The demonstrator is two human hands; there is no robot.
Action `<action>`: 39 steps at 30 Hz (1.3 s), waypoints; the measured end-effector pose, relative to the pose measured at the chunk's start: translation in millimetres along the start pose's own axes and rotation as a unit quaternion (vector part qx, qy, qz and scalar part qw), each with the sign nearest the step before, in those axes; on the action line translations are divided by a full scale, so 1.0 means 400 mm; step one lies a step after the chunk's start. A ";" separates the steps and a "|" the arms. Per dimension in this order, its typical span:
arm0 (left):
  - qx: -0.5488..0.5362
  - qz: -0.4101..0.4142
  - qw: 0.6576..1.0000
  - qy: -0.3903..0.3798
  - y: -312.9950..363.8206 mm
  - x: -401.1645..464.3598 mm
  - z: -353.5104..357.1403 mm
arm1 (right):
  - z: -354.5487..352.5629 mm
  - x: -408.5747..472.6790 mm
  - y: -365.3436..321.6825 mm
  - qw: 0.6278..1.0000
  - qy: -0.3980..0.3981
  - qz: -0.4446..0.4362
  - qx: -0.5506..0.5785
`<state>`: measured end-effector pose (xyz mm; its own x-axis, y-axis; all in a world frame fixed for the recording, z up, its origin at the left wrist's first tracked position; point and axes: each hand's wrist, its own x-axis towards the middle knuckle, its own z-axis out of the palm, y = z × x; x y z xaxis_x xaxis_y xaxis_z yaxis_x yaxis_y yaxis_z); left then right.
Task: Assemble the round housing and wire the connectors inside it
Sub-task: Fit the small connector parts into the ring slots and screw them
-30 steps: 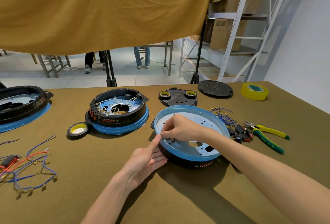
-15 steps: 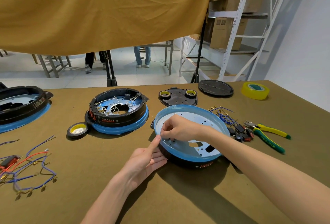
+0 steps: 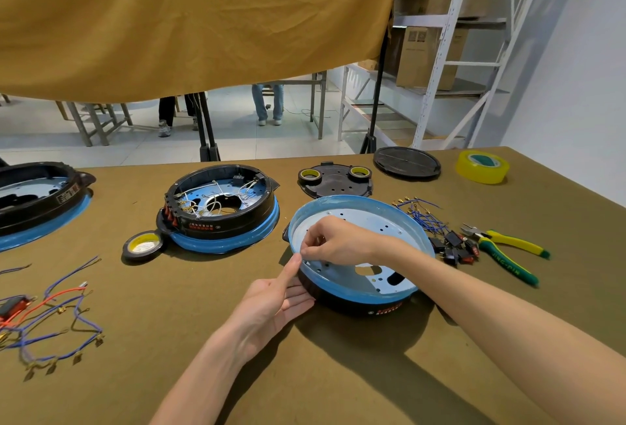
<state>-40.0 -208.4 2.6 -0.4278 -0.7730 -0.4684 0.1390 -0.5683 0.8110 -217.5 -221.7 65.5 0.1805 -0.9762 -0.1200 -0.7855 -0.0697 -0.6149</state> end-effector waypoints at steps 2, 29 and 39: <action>0.000 0.000 1.000 -0.003 -0.001 0.000 -0.001 | -0.002 0.000 0.001 1.000 0.002 0.003 0.006; -0.002 0.001 1.000 -0.003 -0.002 0.006 -0.003 | 0.014 -0.017 0.025 0.993 0.058 -0.103 -0.015; -0.038 -0.026 0.999 -0.011 0.002 0.004 -0.015 | 0.009 -0.033 0.021 0.993 0.074 -0.095 -0.009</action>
<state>-35.2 -212.0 0.4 -0.4562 -0.7357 -0.5007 0.1832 -0.6282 0.7562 -224.2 -208.8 59.3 0.2386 -0.9646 0.1127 -0.7569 -0.2574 -0.6006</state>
